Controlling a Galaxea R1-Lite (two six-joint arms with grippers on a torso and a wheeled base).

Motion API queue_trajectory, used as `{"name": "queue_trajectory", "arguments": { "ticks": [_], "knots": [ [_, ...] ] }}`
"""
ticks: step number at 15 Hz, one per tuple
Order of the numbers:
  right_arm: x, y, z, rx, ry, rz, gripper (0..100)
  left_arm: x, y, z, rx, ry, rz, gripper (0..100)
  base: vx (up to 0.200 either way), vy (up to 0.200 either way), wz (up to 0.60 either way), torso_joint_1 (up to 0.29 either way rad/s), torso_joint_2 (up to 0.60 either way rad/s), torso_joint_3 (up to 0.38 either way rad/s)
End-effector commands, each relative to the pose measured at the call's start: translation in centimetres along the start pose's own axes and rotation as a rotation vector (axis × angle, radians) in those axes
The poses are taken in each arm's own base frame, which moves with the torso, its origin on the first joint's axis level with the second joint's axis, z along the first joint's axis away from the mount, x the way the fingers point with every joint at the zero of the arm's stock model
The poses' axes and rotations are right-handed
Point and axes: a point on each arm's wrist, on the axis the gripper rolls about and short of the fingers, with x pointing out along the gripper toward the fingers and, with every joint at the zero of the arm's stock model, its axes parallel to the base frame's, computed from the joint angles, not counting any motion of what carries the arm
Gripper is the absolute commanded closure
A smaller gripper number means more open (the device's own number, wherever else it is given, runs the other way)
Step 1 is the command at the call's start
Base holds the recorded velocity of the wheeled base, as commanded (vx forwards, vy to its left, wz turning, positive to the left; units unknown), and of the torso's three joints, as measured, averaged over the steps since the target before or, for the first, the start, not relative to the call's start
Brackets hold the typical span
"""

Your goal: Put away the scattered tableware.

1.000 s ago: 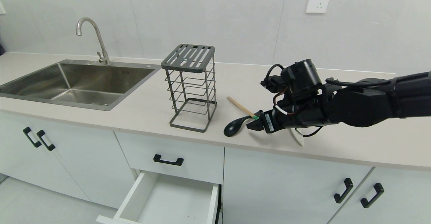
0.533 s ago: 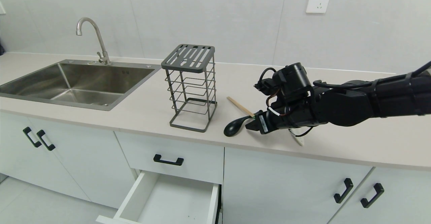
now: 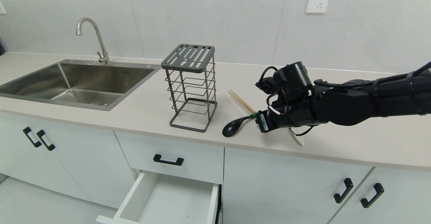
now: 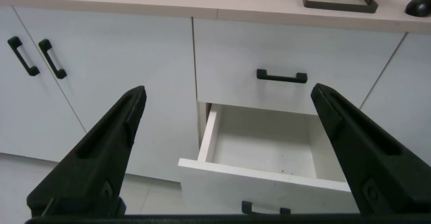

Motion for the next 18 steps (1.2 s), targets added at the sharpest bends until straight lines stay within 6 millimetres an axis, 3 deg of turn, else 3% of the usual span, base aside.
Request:
{"name": "queue_trajectory", "arguments": {
  "ticks": [1,8,12,13,14,18],
  "knots": [
    [-0.9,-0.1,0.4,0.004,-0.026,-0.005,100,0.0,0.0,0.0,0.000,0.001,0.001,0,0.000,0.000,0.00,0.000,0.00,0.000],
    [-4.7,0.1,2.6,0.019,-0.226,-0.066,100,0.0,0.0,0.0,0.000,0.001,0.001,0,0.000,0.000,0.00,0.000,0.00,0.000],
    [-9.5,2.0,4.0,-0.001,-0.411,-0.004,100,0.0,0.0,0.0,0.000,0.001,0.001,0,0.000,0.000,0.00,0.000,0.00,0.000],
    [-9.5,2.0,4.0,-0.001,-0.411,-0.004,100,0.0,0.0,0.0,0.000,0.001,0.001,0,0.000,0.000,0.00,0.000,0.00,0.000],
    [-12.7,2.7,4.0,-0.006,-0.476,0.037,100,0.0,0.0,0.0,0.000,0.001,0.001,0,0.000,0.000,0.00,0.000,0.00,0.000],
    [-16.3,3.9,0.8,-0.063,-0.469,0.168,100,0.0,0.0,0.0,0.000,0.001,0.001,0,0.000,0.000,0.00,0.000,0.00,0.000]
  ]
}}
